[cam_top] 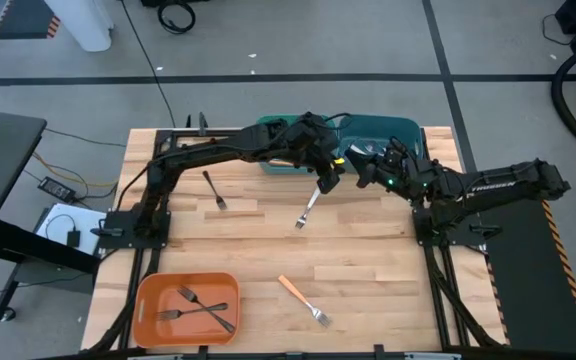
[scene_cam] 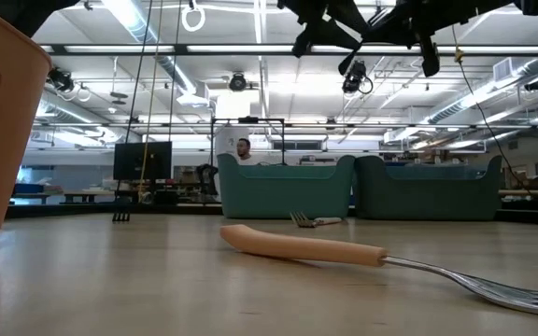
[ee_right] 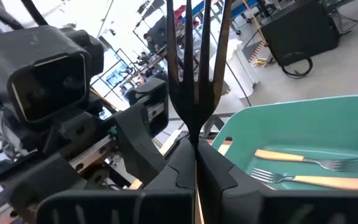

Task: Sort silverware by color (type)
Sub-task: Put the black fork into the orange bin

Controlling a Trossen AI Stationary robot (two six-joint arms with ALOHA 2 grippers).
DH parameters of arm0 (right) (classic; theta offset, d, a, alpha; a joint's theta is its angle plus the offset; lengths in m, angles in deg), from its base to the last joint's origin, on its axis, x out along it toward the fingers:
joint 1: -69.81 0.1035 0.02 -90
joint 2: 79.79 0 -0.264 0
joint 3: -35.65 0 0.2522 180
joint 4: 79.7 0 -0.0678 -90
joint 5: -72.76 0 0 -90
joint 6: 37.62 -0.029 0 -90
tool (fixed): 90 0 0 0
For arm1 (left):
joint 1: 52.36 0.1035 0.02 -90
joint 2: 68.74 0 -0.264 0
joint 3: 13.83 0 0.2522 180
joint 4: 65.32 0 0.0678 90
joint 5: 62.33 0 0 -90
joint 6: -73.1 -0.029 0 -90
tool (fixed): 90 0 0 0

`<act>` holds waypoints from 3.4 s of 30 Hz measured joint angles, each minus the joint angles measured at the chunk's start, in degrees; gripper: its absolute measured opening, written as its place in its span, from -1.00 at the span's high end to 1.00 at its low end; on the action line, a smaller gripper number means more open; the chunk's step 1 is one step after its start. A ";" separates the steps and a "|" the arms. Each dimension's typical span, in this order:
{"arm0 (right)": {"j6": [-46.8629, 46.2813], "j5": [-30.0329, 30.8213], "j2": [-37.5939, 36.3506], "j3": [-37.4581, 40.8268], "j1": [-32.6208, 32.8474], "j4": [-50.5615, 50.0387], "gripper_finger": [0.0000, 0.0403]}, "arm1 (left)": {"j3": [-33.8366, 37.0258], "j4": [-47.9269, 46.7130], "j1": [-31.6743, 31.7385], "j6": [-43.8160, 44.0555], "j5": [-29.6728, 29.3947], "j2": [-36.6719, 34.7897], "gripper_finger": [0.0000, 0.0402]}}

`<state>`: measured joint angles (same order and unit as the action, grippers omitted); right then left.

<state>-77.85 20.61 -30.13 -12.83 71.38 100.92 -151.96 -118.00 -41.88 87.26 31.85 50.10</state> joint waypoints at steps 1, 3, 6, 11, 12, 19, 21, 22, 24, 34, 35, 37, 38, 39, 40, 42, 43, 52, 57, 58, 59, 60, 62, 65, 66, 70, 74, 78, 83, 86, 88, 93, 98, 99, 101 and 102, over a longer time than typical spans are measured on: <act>0.02 0.05 0.00 0.00 -0.01 -0.17 0.98 | -0.02 0.06 0.10 -0.04 -0.07 0.19 0.28; 0.00 0.13 0.00 0.00 -0.01 -0.71 0.98 | -0.02 -0.19 0.13 -0.08 -0.07 0.31 0.28; -0.30 0.63 -0.06 0.00 0.02 -1.38 0.98 | -0.02 -0.40 0.34 -0.74 -0.12 0.00 0.28; -1.03 0.94 -0.06 -0.02 -0.46 -2.01 0.98 | -0.27 -1.42 1.87 -3.17 -3.39 -1.71 0.28; -1.37 0.87 -0.06 -0.02 -0.49 -2.16 0.98 | -0.39 -1.25 2.34 -3.17 -3.99 -1.75 0.28; -1.76 0.66 -0.06 -0.02 -0.84 -2.55 0.98 | -0.11 -2.87 3.40 -2.49 -0.51 -1.09 0.28; -1.79 0.64 -0.06 -0.02 -1.14 -2.84 0.98 | -0.04 -2.92 3.08 -2.43 0.90 -0.98 0.28; -1.79 0.51 -0.06 -0.02 -1.36 -3.00 0.98 | -0.04 -2.71 2.84 -2.48 0.98 -0.98 0.28; -1.81 -0.03 -0.06 -0.02 -1.74 -3.13 0.98 | -0.04 -1.54 2.46 -2.92 1.07 -0.98 0.28; -2.99 -1.69 -0.05 -0.04 -2.21 -3.33 0.98 | 0.00 -1.07 2.31 -3.17 -1.21 1.05 0.28; -3.09 -1.69 -0.03 -0.04 -2.21 -3.41 0.98 | 0.04 -1.44 2.47 -3.25 -1.20 1.07 0.28; -3.12 -1.61 -0.06 -0.07 -2.23 -3.35 0.98 | -0.04 -0.31 2.58 -3.32 -1.25 1.49 0.28; -3.12 -1.62 -0.05 -0.07 -2.23 -3.29 0.98 | -0.13 0.54 2.58 -3.28 -1.21 1.72 0.28; -3.12 -1.65 -0.04 -0.07 -2.19 -3.30 0.98 | -0.11 0.11 2.60 -3.24 -0.99 1.93 0.28; -3.12 -1.65 -0.04 -0.07 -2.20 -3.33 0.98 | 0.00 -0.09 2.58 -3.28 -0.79 2.18 0.29; -3.12 -1.65 -0.06 -0.07 -2.21 -3.28 0.98 | 0.00 1.49 2.54 -4.07 -0.77 3.05 0.32; -3.12 -1.65 -0.06 -0.07 -2.21 -3.28 0.98 | 0.00 1.17 2.54 -4.54 -0.56 3.18 0.35; -1.83 -3.34 -0.06 -0.07 -2.26 -3.28 0.96 | 0.00 0.51 2.39 -6.69 -0.01 3.08 0.94; 1.68 -6.11 -0.06 -0.07 -2.19 -3.10 0.81 | -0.03 -1.00 2.32 -7.68 0.10 2.99 0.95; 2.19 -6.50 -0.05 -0.07 -2.06 -3.09 0.76 | -0.09 -1.62 2.32 -8.40 0.14 2.87 0.96; 2.53 -7.26 -0.04 -0.06 -2.01 -3.07 0.72 | -0.09 -2.76 2.32 -9.04 0.15 2.48 0.96; 2.63 -8.43 -0.06 -0.06 -1.95 -2.82 0.68 | -0.09 -4.57 2.32 -9.99 -0.23 2.12 0.96; 2.76 -11.63 -0.28 -0.11 -1.85 -2.05 0.59 | -0.07 -7.81 2.46 -10.66 -1.06 0.92 0.96; 2.95 -16.79 -0.32 -0.11 -1.86 -2.18 0.48 | -0.07 -14.22 2.61 -10.87 -1.74 -1.57 0.96; 3.12 -18.11 -0.32 -0.11 -1.87 -2.29 0.46 | -0.07 -16.58 2.62 -11.27 -1.72 -2.76 0.96; 6.76 -22.08 -0.30 -0.11 -1.91 -2.49 0.41 | -0.09 -28.16 1.75 -12.15 -1.64 -6.88 0.96; 10.97 -22.72 -0.27 -0.11 -1.91 -2.66 0.41 | -0.07 -41.97 -0.39 -10.09 -1.60 -10.94 0.96; 14.07 -22.69 -0.27 -0.11 -1.94 -3.50 0.41 | 0.74 -50.95 -4.59 -6.61 -1.29 -15.77 0.96; 17.78 -22.54 -0.03 -0.09 -2.90 -4.01 0.41 | 6.83 -49.88 -14.06 0.12 1.22 -24.12 0.94; 18.35 -22.42 0.28 -0.09 -3.77 -3.98 0.41 | 12.73 -50.28 -20.45 8.48 -2.36 -26.76 0.94; 18.37 -22.26 0.72 0.00 -4.48 -3.76 0.41 | 16.85 -48.84 -24.78 13.15 -3.00 -28.64 0.95; 18.39 -22.05 1.63 -0.06 -6.72 -3.86 0.41 | 24.95 -48.67 -35.07 22.70 -1.73 -30.01 0.95; 18.37 -22.09 1.87 -0.04 -8.60 -3.72 0.41 | 32.48 -46.15 -43.16 28.89 3.22 -30.10 0.94; 18.37 -22.15 1.87 -0.04 -8.83 -3.72 0.41 | 34.10 -45.28 -44.52 30.00 4.82 -30.10 0.94; 18.08 -22.33 1.87 -0.04 -9.28 -3.71 0.41 | 37.13 -42.81 -46.67 32.28 8.40 -30.06 0.94; 18.06 -22.36 1.87 -0.04 -9.37 -3.72 0.41 | 38.36 -41.27 -47.64 33.37 10.13 -30.01 0.94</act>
<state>-59.79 -1.75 -28.27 -12.87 62.00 97.20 -113.60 -159.27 -89.52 120.62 41.98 20.09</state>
